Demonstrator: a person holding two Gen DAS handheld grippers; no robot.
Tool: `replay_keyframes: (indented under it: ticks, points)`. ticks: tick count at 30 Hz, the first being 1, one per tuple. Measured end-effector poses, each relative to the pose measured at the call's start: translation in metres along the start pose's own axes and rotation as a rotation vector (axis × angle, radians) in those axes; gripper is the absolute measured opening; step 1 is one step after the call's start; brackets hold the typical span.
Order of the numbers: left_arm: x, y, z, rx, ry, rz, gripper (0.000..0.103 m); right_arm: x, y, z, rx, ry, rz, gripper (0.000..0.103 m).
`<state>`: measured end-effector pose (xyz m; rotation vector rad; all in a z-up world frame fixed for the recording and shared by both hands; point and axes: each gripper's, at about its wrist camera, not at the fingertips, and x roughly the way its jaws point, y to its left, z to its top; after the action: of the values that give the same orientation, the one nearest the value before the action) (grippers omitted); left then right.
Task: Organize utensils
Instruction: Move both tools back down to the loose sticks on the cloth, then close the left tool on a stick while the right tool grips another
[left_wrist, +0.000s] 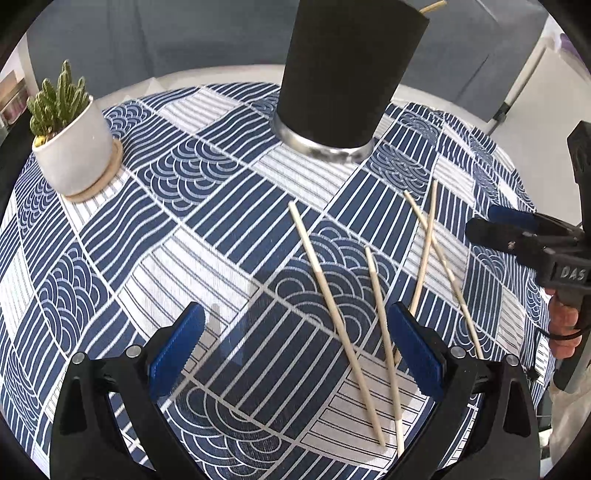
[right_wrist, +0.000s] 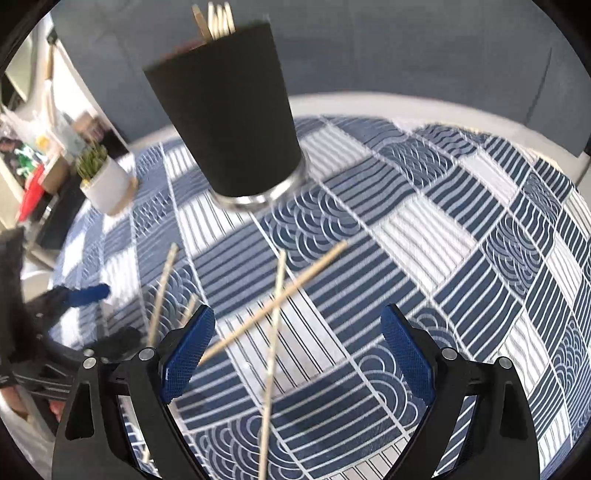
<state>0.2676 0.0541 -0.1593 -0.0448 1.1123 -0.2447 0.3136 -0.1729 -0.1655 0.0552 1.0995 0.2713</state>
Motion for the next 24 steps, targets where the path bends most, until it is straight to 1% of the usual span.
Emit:
replay_keyframes:
  ticks: [2,3,4,5,6,8,9,10,11,13,17,19,20,22,23,24]
  points:
    - [0.000,0.002,0.000,-0.004,0.001,0.010,0.097,0.005,-0.003,0.002,0.031,0.009,0.001,0.085]
    - [0.001,0.003,0.001,-0.005,0.005,0.021,0.097,0.008,-0.007,0.005,0.071,0.020,-0.001,0.083]
    - [0.002,0.004,0.003,-0.007,0.007,0.035,0.097,0.010,-0.010,0.008,0.101,0.031,0.001,0.075]
    - [0.002,0.005,0.004,-0.014,0.001,0.045,0.097,0.014,-0.016,0.012,0.145,0.050,0.015,0.069]
    - [0.003,0.007,0.005,-0.023,0.003,0.056,0.097,0.017,-0.020,0.015,0.178,0.066,0.023,0.065]
    - [0.007,0.010,0.008,-0.045,0.007,0.076,0.097,0.024,-0.032,0.024,0.273,0.096,0.034,0.053]
    - [0.007,0.009,0.010,-0.044,0.001,0.109,0.097,0.027,-0.036,0.027,0.311,0.105,0.043,0.050]
    - [0.007,0.009,0.012,-0.037,-0.003,0.135,0.097,0.030,-0.040,0.031,0.350,0.116,0.055,0.044]
    - [0.008,0.007,0.015,-0.030,-0.007,0.154,0.097,0.031,-0.041,0.033,0.361,0.124,0.053,0.038]
    - [0.009,0.006,0.020,-0.040,0.000,0.160,0.097,0.036,-0.040,0.039,0.390,0.151,0.045,0.032]
    - [0.018,0.003,0.032,-0.051,0.014,0.199,0.097,0.045,-0.040,0.045,0.449,0.196,0.025,0.028]
    - [0.021,0.004,0.036,-0.063,0.022,0.200,0.095,0.050,-0.038,0.046,0.467,0.210,0.013,0.024]
    - [0.023,0.005,0.037,-0.067,0.026,0.199,0.095,0.050,-0.037,0.047,0.469,0.207,-0.001,0.013]
    - [0.028,0.005,0.039,-0.066,0.044,0.219,0.088,0.054,-0.037,0.048,0.486,0.221,-0.015,0.006]
    - [0.031,0.005,0.040,-0.066,0.054,0.230,0.079,0.055,-0.038,0.048,0.492,0.221,-0.022,0.005]
    - [0.032,0.005,0.040,-0.069,0.053,0.232,0.074,0.055,-0.037,0.048,0.486,0.222,-0.024,0.005]
